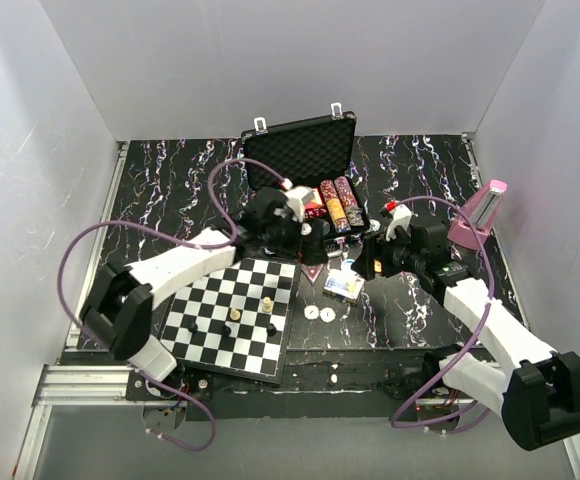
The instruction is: Pack up texas hold em set
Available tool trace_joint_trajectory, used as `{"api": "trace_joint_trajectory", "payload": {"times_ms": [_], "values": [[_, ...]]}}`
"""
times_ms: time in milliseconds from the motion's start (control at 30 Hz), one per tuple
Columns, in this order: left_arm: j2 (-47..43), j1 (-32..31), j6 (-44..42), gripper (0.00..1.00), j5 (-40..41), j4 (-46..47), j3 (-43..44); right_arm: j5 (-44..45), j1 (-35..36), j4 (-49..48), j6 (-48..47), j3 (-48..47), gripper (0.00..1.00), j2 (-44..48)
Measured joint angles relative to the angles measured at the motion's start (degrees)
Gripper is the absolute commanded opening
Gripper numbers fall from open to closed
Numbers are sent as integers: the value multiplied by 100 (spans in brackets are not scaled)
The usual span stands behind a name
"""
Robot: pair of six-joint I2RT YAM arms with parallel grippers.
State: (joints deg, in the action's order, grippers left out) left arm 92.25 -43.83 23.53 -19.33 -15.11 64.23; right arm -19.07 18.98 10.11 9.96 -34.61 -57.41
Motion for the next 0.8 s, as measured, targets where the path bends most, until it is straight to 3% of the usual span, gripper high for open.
{"api": "trace_joint_trajectory", "payload": {"times_ms": [367,600,800], "values": [[-1550,2015,-656,98,363,-927,-105,269,811,68,-2404,-737,86,-1580],[-1663,2358,-708,98,315,-929,-378,658,1429,345,-3259,-1095,86,-2463],[-1659,2481,-697,98,162,-907,-420,1001,1788,479,-3536,-1165,86,-2697]]}}
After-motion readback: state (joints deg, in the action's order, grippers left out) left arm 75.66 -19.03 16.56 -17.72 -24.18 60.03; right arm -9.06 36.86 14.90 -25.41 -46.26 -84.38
